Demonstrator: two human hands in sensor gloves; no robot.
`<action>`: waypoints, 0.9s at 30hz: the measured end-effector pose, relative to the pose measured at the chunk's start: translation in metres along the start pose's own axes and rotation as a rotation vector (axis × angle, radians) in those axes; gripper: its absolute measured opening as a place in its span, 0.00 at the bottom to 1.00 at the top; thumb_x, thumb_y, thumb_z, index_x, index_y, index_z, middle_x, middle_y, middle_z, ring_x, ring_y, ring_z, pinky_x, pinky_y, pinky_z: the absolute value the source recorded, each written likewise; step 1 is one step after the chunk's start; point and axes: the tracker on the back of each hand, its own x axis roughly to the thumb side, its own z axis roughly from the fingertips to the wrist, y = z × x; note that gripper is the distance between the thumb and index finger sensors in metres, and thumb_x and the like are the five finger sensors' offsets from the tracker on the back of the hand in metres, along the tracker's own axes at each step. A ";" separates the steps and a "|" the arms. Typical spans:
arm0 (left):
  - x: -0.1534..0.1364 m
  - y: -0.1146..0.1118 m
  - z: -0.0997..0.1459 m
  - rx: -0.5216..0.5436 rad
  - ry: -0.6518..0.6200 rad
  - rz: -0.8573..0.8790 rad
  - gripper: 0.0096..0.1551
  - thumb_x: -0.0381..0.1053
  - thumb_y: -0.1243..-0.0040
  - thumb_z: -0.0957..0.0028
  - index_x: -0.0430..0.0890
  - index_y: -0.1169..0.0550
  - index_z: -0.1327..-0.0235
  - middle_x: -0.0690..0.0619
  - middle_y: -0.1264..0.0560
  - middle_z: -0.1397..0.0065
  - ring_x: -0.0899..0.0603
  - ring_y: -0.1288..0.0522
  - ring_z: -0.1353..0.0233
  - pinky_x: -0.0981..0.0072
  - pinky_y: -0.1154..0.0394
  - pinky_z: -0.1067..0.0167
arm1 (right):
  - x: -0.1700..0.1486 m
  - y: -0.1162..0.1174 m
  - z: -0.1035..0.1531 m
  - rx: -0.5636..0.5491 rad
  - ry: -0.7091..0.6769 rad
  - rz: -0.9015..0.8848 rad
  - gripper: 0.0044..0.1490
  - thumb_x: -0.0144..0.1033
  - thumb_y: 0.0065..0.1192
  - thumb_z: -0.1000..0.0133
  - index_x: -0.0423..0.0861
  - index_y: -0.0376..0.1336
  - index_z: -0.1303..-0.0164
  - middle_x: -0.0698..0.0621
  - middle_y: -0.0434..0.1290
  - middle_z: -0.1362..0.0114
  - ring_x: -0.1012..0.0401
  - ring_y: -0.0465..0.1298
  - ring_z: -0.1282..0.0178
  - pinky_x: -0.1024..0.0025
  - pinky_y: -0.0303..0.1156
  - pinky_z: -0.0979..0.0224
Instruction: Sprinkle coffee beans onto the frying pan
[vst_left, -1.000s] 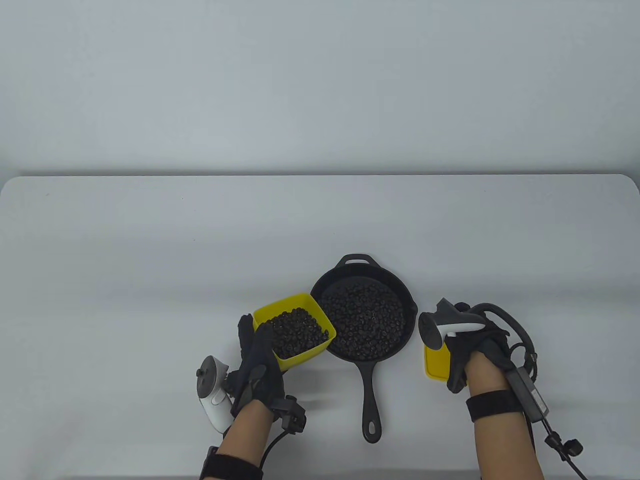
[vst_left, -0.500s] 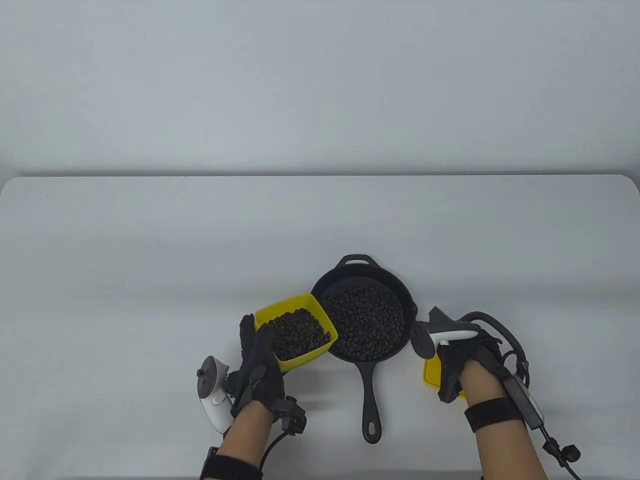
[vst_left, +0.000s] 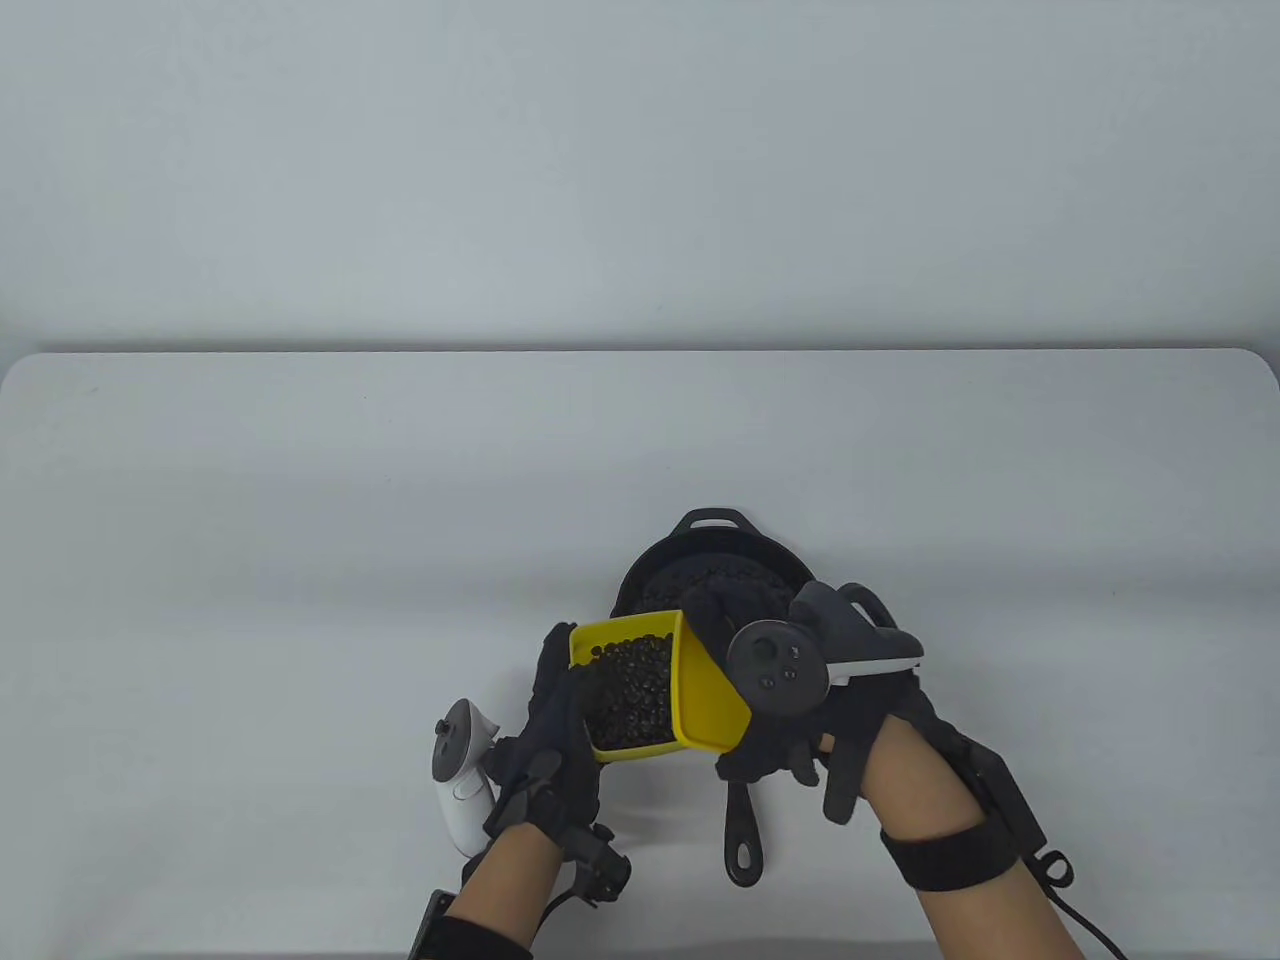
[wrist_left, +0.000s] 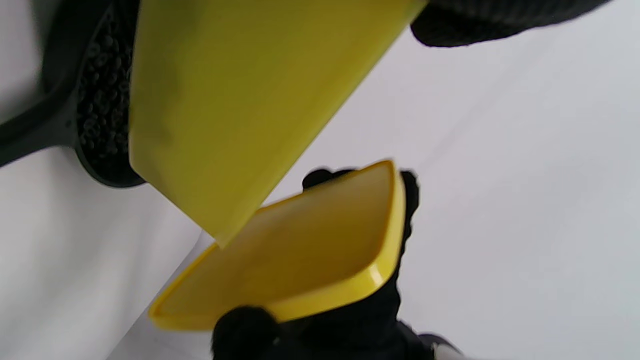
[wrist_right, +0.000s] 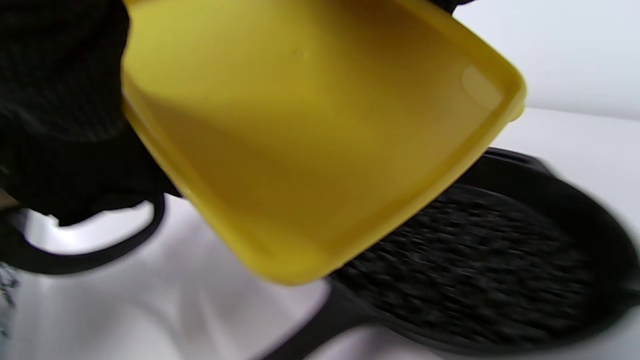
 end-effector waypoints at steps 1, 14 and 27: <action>-0.001 -0.003 -0.002 -0.042 0.004 0.004 0.46 0.70 0.51 0.38 0.59 0.60 0.21 0.35 0.48 0.25 0.28 0.33 0.31 0.46 0.27 0.37 | 0.006 0.001 -0.005 -0.014 -0.032 -0.018 0.85 0.71 0.73 0.54 0.31 0.25 0.23 0.25 0.32 0.22 0.24 0.46 0.22 0.31 0.46 0.25; -0.005 -0.008 -0.002 -0.119 -0.013 0.104 0.57 0.86 0.54 0.49 0.60 0.58 0.18 0.36 0.46 0.24 0.28 0.31 0.33 0.47 0.25 0.38 | 0.026 0.010 -0.025 -0.102 -0.085 -0.095 0.82 0.74 0.68 0.50 0.34 0.25 0.19 0.24 0.32 0.20 0.24 0.42 0.25 0.23 0.38 0.28; 0.001 0.011 0.000 -0.029 0.005 0.127 0.53 0.78 0.49 0.43 0.61 0.61 0.20 0.38 0.49 0.22 0.30 0.33 0.29 0.48 0.27 0.34 | -0.009 0.047 0.023 -0.563 0.303 -0.311 0.64 0.73 0.34 0.37 0.31 0.26 0.20 0.22 0.36 0.21 0.19 0.57 0.31 0.36 0.68 0.38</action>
